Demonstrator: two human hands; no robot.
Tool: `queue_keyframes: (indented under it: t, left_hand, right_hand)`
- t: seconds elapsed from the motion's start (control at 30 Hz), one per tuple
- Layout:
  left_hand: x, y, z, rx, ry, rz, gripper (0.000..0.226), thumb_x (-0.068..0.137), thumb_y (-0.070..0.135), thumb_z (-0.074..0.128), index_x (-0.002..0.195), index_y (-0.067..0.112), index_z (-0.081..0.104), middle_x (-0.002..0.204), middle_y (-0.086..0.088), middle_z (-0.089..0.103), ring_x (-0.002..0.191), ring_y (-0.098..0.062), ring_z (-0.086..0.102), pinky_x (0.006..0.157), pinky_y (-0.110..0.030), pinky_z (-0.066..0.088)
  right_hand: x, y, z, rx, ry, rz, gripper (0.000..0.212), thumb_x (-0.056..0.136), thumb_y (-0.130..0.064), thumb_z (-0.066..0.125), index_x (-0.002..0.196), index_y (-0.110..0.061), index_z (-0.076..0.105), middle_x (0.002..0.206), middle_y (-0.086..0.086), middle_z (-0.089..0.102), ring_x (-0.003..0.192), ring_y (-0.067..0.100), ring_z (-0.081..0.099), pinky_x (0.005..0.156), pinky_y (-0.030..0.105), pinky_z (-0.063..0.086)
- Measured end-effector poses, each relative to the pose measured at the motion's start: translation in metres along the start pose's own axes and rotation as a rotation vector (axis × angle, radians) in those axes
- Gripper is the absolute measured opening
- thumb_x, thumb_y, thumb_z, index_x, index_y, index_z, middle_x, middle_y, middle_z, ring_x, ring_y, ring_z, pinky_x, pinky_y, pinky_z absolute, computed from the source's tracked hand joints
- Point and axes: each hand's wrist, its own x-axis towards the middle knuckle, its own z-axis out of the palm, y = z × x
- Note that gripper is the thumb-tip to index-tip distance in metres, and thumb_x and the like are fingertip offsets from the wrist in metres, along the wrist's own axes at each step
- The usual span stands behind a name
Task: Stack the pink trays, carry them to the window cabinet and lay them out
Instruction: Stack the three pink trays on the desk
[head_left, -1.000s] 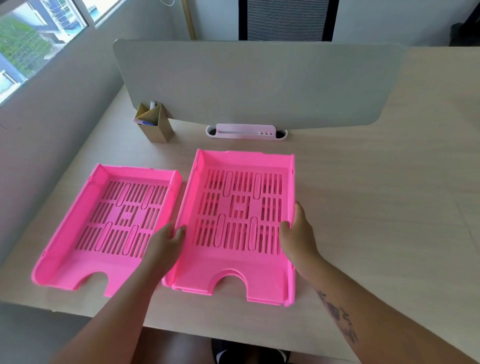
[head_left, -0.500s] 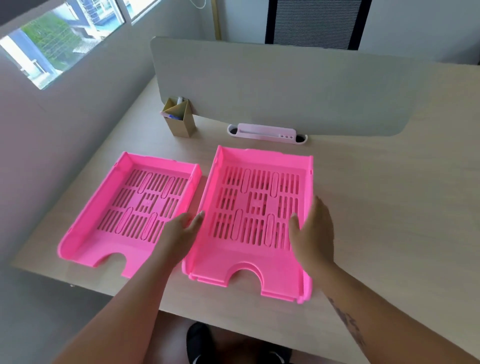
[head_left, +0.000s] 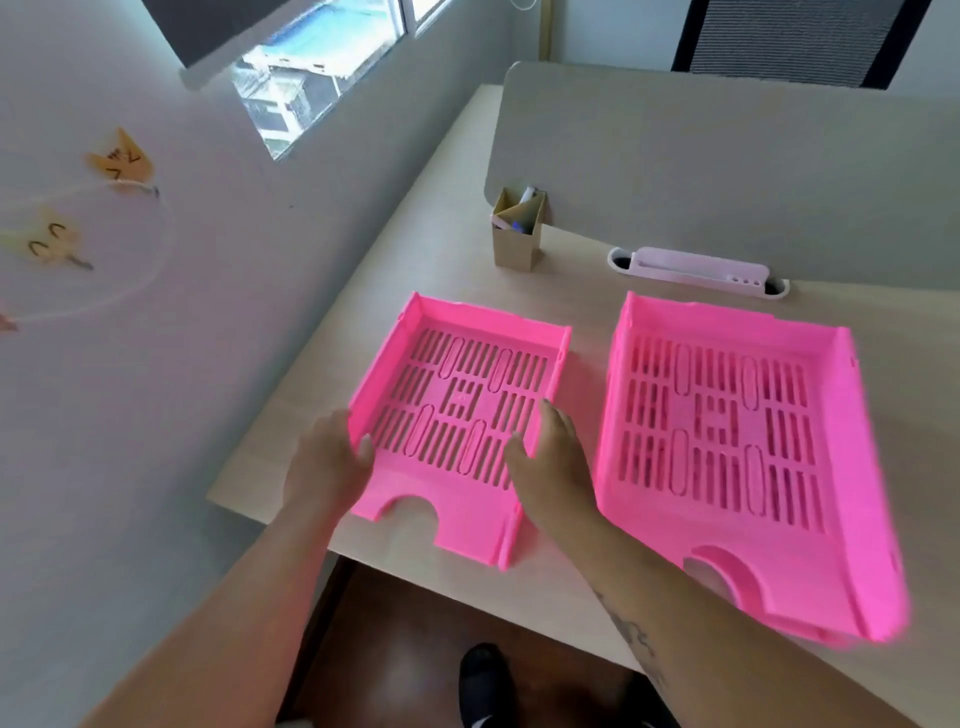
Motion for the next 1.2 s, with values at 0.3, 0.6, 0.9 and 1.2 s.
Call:
queue_keyframes:
  t: [0.3, 0.6, 0.9, 1.2]
  left_hand:
    - [0.002, -0.018, 0.008, -0.100, -0.132, -0.098, 0.018, 0.097, 0.009, 0.046, 0.102, 0.001, 0.061, 0.074, 0.001, 0.054, 0.062, -0.014, 0.050, 0.051, -0.021, 0.036]
    - [0.030, -0.018, -0.063, -0.233, -0.010, 0.030, 0.019, 0.098, 0.013, 0.043, 0.101, -0.001, 0.056, 0.080, -0.014, 0.058, 0.057, -0.020, 0.047, 0.048, -0.027, 0.034]
    - [-0.024, 0.098, -0.055, -0.316, 0.105, 0.159, 0.022, 0.099, 0.017, 0.042, 0.099, 0.002, 0.058, 0.085, -0.016, 0.061, 0.072, -0.032, 0.055, 0.053, -0.032, 0.035]
    - [-0.131, 0.207, 0.029, -0.469, -0.006, 0.233, 0.016, 0.102, 0.019, 0.038, 0.098, 0.009, 0.051, 0.074, 0.004, 0.054, 0.064, -0.007, 0.051, 0.050, -0.024, 0.035]
  right_hand:
    - [0.006, 0.044, 0.020, 0.061, -0.006, 0.438, 0.032, 0.094, -0.005, 0.045, 0.127, -0.005, 0.049, 0.101, 0.014, 0.064, 0.082, 0.031, 0.063, 0.073, 0.043, 0.057]
    - [0.029, -0.033, 0.002, 0.207, 0.102, 0.237, 0.035, 0.092, -0.007, 0.042, 0.124, -0.006, 0.054, 0.093, 0.005, 0.056, 0.063, 0.015, 0.049, 0.044, 0.021, 0.030]
    - [-0.005, 0.003, -0.131, 0.307, 0.189, 0.114, 0.058, 0.091, -0.016, 0.043, 0.149, -0.016, 0.038, 0.106, 0.000, 0.047, 0.066, 0.000, 0.037, 0.052, 0.019, 0.032]
    - [-0.077, 0.110, -0.240, 0.289, 0.328, 0.142, 0.050, 0.092, -0.001, 0.040, 0.137, -0.020, 0.052, 0.101, 0.000, 0.068, 0.076, 0.016, 0.066, 0.064, 0.040, 0.058]
